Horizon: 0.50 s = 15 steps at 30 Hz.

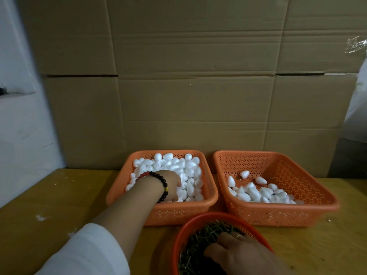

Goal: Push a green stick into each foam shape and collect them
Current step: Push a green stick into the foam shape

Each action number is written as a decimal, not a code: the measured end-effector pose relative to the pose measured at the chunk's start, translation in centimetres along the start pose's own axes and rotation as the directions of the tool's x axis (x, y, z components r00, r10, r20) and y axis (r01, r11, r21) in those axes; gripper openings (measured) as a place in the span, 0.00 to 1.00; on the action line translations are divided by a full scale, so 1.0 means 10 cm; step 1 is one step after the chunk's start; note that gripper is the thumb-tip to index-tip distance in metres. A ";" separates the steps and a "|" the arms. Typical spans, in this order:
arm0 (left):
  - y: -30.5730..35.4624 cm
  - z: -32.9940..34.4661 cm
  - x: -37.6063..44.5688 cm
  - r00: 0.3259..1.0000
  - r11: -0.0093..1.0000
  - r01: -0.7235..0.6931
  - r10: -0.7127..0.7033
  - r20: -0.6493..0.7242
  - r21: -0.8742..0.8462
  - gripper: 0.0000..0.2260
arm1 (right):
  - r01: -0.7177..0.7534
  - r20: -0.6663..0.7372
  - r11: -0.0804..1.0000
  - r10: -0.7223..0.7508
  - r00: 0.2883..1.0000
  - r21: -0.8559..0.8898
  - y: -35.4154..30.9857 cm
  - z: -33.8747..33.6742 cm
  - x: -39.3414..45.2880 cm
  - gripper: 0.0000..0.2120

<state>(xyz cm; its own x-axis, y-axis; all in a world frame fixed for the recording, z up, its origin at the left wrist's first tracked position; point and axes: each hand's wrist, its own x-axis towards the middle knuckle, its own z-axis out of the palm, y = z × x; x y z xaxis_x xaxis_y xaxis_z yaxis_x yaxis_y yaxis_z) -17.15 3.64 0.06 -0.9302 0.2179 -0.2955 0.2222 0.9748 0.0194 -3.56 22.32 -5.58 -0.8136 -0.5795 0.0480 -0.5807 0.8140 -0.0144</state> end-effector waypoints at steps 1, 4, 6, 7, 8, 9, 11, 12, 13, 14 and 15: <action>0.04 -0.01 0.00 1.000 1.000 -0.010 0.010 0.010 0.024 0.23 | 0.007 -0.007 1.000 -0.007 1.000 0.007 -0.01 -0.02 0.00 0.16; 0.17 -0.05 -0.01 0.997 0.994 -0.036 0.029 0.072 0.098 0.21 | 0.022 -0.015 1.000 -0.021 1.000 0.018 -0.01 -0.05 0.00 0.16; 0.23 -0.07 -0.01 0.995 0.991 -0.050 0.039 0.094 0.125 0.20 | 0.027 -0.009 0.999 -0.027 1.000 0.025 -0.02 -0.08 0.01 0.15; 0.24 -0.07 -0.01 0.994 0.990 -0.059 0.047 0.094 0.129 0.19 | 0.027 -0.002 0.999 -0.027 1.000 0.032 -0.02 -0.09 0.01 0.15; 0.24 -0.06 0.00 0.994 0.989 -0.066 0.054 0.094 0.130 0.19 | 0.027 0.001 0.999 -0.027 1.000 0.043 -0.02 -0.10 0.01 0.15; 0.25 -0.07 0.00 0.994 0.988 -0.072 0.061 0.087 0.134 0.18 | 0.027 0.001 0.998 -0.027 1.000 0.056 -0.01 -0.10 0.01 0.14; 0.24 -0.06 0.02 0.997 0.988 -0.067 0.061 0.047 0.138 0.17 | 0.026 -0.002 0.997 -0.025 1.000 0.079 -0.02 -0.12 0.00 0.13; 0.23 -0.05 0.03 0.998 0.988 -0.064 0.062 0.018 0.139 0.16 | 0.025 -0.004 0.996 -0.025 1.000 0.088 -0.02 -0.13 0.00 0.13; 0.20 -0.04 0.03 0.998 0.989 -0.060 0.060 -0.001 0.137 0.16 | 0.023 -0.005 0.995 -0.023 1.000 0.094 -0.03 -0.14 0.00 0.12; 0.18 -0.02 0.03 0.998 0.992 -0.053 0.055 -0.011 0.117 0.16 | 0.020 -0.005 0.995 -0.020 1.000 0.096 -0.03 -0.14 0.00 0.12; 0.14 0.01 0.05 0.998 0.995 -0.052 0.054 -0.023 0.082 0.15 | 0.018 -0.006 0.995 -0.017 1.000 0.097 -0.04 -0.15 0.00 0.12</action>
<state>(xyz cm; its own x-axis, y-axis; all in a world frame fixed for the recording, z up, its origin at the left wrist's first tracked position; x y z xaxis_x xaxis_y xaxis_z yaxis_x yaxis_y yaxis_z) -17.21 5.12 -0.19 -0.9233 0.2710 -0.2723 0.2933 0.9550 -0.0441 -3.30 22.04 -4.11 -0.8033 -0.5931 0.0546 -0.5952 0.7960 -0.1100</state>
